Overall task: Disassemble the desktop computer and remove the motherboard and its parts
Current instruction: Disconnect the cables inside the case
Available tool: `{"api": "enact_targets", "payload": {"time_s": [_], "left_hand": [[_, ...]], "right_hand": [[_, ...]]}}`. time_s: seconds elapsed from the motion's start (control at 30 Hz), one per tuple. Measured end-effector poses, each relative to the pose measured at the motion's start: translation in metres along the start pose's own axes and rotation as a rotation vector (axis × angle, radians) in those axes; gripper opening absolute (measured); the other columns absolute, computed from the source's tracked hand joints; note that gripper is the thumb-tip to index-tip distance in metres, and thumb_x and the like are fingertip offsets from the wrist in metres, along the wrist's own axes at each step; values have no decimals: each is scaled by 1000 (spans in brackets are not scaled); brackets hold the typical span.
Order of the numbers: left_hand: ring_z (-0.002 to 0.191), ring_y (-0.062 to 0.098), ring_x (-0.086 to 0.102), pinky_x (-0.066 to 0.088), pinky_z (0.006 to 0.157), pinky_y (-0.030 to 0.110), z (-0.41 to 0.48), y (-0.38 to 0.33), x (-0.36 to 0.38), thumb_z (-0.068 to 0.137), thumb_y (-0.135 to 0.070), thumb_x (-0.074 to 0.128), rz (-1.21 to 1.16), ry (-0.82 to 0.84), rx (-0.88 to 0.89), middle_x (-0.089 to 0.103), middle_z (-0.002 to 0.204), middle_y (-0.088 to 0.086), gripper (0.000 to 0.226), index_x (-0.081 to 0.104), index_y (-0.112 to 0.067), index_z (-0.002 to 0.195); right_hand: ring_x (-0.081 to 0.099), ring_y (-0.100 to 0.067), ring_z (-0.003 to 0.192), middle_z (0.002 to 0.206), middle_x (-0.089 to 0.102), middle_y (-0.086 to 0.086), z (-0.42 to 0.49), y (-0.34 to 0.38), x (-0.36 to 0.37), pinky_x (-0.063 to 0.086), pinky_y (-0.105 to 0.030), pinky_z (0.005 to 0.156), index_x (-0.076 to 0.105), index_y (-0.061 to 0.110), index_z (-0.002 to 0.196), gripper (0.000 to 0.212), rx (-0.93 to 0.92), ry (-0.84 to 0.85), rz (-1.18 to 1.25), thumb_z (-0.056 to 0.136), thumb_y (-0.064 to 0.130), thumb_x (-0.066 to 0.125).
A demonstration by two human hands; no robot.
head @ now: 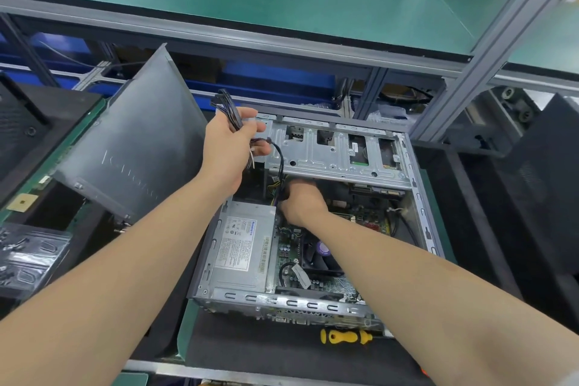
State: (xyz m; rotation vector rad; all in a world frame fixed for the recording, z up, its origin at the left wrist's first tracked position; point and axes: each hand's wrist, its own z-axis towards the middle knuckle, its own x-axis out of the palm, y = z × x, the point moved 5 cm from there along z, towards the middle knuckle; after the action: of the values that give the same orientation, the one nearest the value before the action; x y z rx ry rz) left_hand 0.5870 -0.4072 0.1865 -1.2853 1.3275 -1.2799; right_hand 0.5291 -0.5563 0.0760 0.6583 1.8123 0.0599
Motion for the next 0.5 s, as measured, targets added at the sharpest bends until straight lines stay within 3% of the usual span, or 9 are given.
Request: {"api": "enact_targets", "payload": {"time_s": [0.13,0.3,0.5], "left_hand": [[65,21,71,61,67,31,-1,2,-3,104,-5,56,22,16,12,70,101,12,16,62,-10,118],[64,19,72,61,64,30,0,4,-3,104,-6,57,11,19,-3,70,100,12,15,63,-12,116],[64,22,70,63,74,35,1,11,1,104,-5,56,-143,11,-93,65,99,13,15,63,-10,116]], "right_hand": [[65,-34,100,109,68,-12,-2,-8,-7,58,-37,84,67,15,114,25,-10,-68,119,94,30,69],[63,-34,100,113,69,-12,-2,-24,-14,55,-34,82,67,14,121,32,87,-87,92,101,36,55],[55,-30,77,85,58,-8,-10,-44,-25,44,-31,69,57,10,91,31,173,-186,81,102,37,49]]}}
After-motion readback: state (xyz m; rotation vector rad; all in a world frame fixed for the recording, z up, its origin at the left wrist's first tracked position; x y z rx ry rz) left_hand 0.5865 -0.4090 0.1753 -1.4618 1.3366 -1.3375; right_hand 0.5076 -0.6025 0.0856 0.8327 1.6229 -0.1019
